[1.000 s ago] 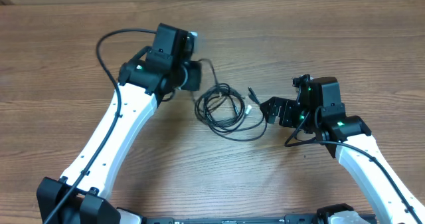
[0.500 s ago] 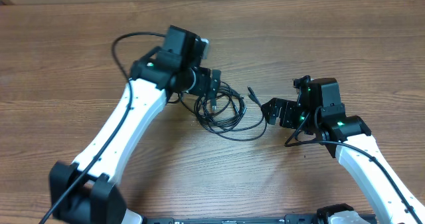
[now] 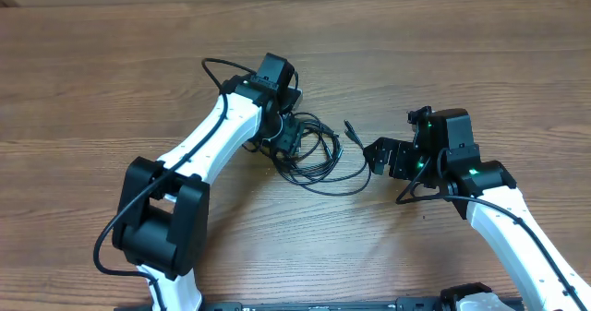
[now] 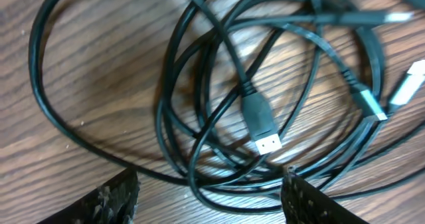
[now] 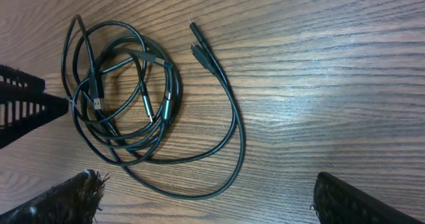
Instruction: Untangle cables
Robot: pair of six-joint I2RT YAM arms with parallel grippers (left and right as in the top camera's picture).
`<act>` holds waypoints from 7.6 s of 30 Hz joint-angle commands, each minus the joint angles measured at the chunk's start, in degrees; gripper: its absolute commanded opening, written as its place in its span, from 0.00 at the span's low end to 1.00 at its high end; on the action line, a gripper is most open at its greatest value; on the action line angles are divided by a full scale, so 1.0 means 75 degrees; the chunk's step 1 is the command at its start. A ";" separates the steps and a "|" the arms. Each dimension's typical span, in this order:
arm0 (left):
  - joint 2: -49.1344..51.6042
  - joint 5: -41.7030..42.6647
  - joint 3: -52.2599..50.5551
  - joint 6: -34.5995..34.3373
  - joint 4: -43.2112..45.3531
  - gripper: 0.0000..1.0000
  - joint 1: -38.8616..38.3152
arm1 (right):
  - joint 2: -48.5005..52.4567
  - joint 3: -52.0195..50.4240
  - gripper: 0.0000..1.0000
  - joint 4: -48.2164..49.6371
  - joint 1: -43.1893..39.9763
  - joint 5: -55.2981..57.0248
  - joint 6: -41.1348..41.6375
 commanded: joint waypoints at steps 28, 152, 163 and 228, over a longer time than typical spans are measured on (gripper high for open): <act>0.0933 0.0510 0.0090 -0.0606 0.1058 0.27 -0.0067 | 0.0000 0.0221 1.00 0.0041 -0.0003 0.0073 -0.0055; 0.0271 -0.0641 0.3083 -0.2739 -0.3217 0.83 0.1996 | 0.0216 0.2699 1.00 -0.1784 0.0799 0.1233 -0.0009; 0.0192 -0.1029 0.3005 -0.3069 -0.4103 0.86 0.2914 | 0.2229 0.5400 1.00 -0.3573 0.2017 0.2381 -0.0055; -0.2617 -0.0411 -0.0976 -0.2279 -0.1725 0.88 0.2786 | 0.5794 0.4913 0.04 -0.1172 0.3383 0.1757 0.3048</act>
